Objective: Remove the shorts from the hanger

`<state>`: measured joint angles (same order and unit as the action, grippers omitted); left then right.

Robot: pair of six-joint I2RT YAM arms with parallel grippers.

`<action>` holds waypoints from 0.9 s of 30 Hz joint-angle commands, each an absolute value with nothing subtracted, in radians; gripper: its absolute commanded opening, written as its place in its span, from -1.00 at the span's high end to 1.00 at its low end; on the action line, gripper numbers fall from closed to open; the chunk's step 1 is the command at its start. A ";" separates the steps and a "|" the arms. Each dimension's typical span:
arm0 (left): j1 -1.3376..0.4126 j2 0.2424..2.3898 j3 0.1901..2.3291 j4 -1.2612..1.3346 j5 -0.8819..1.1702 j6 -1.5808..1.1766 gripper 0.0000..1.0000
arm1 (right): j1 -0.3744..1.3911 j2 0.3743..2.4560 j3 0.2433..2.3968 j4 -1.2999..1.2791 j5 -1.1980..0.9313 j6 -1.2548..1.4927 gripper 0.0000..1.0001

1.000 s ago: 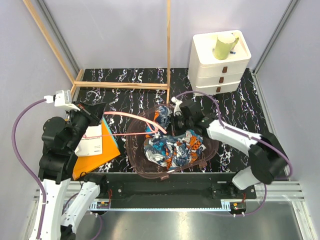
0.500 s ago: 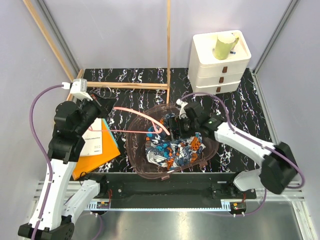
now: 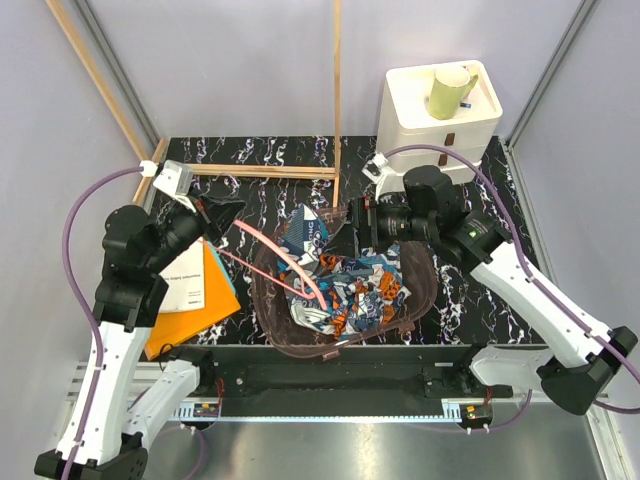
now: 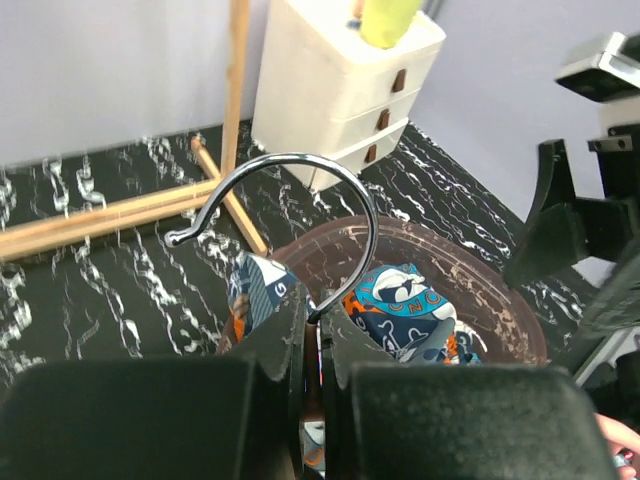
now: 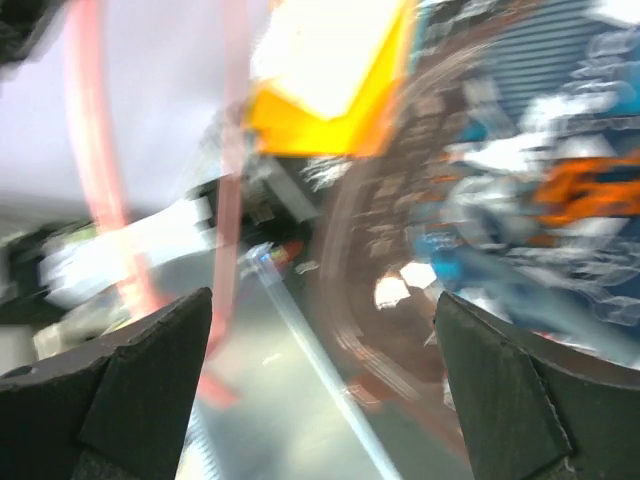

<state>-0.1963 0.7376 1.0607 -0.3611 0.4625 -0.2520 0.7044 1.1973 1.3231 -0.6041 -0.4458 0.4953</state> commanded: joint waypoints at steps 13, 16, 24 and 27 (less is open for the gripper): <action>-0.209 0.733 1.025 -0.120 0.658 -0.184 1.00 | 0.917 1.308 1.437 -0.348 -0.796 0.748 -0.44; -0.209 0.730 1.020 -0.098 0.646 -0.201 1.00 | 0.936 1.318 1.401 -0.255 -0.821 0.805 -0.33; -0.210 0.723 0.994 -0.005 0.611 -0.319 1.00 | 0.976 1.330 1.374 -0.203 -0.778 0.815 -0.24; -0.210 0.715 0.971 0.053 0.606 -0.368 1.00 | 0.977 1.325 1.359 -0.189 -0.747 0.815 -0.19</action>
<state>-0.2058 0.7307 0.9871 -0.0975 0.6212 -0.2855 0.9638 1.3300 1.3697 -0.2584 -0.7715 0.7979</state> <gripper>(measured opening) 0.049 0.620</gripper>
